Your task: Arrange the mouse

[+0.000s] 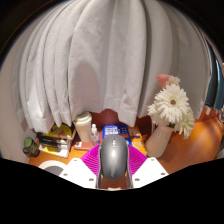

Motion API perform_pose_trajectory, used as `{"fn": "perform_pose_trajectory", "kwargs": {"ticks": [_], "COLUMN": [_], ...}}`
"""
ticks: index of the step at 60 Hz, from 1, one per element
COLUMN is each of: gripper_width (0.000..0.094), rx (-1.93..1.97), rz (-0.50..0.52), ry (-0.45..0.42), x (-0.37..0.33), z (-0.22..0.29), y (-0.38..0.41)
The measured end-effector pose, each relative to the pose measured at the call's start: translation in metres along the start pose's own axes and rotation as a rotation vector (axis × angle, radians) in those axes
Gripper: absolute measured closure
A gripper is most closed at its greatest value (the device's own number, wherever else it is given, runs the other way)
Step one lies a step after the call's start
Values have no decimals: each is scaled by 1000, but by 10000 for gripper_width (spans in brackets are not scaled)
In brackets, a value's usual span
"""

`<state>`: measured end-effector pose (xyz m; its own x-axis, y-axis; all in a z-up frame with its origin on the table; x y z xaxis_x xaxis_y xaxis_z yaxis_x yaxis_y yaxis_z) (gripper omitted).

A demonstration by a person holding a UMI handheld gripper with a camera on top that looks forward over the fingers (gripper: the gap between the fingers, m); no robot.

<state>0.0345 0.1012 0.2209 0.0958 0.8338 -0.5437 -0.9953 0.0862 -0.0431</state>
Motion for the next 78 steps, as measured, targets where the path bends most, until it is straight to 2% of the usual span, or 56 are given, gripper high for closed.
{"fn": "perform_pose_trajectory", "kwargs": {"ticks": [8, 14, 20, 32, 33, 34, 37, 47, 49, 61, 63, 65, 68, 78], "gripper_width": [575, 576, 581, 584, 629, 588, 586, 579, 583, 438, 378, 241, 132, 145], "rx": [-17, -36, -41, -44, -44, -45, -58, -107, -107, -64, -55, -49, -45, -22], "rz": [51, 114, 167, 196, 197, 199, 196, 206, 196, 200, 196, 185, 175, 201], "ry": [-118, -140, -64, 193, 209, 226, 270, 361, 320, 324, 337, 341, 326, 249], "x": [-38, -43, -23, 36, 39, 42, 49, 61, 62, 63, 60, 57, 48, -12], "z": [62, 66, 27, -118, -129, -138, -163, -220, -214, -214, -215, -214, -206, -174], "y": [67, 130, 190, 260, 264, 267, 273, 283, 283, 284, 282, 279, 275, 261]}}
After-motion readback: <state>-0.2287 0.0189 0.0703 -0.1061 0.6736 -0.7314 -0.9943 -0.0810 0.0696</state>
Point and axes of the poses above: the point between the fingertips, and its own axes, seen from behind it with the camera up: y to the left, z up, x forward, the way the camera looks, the point moved 1 cm from there along -x, backward, against the way the camera looks
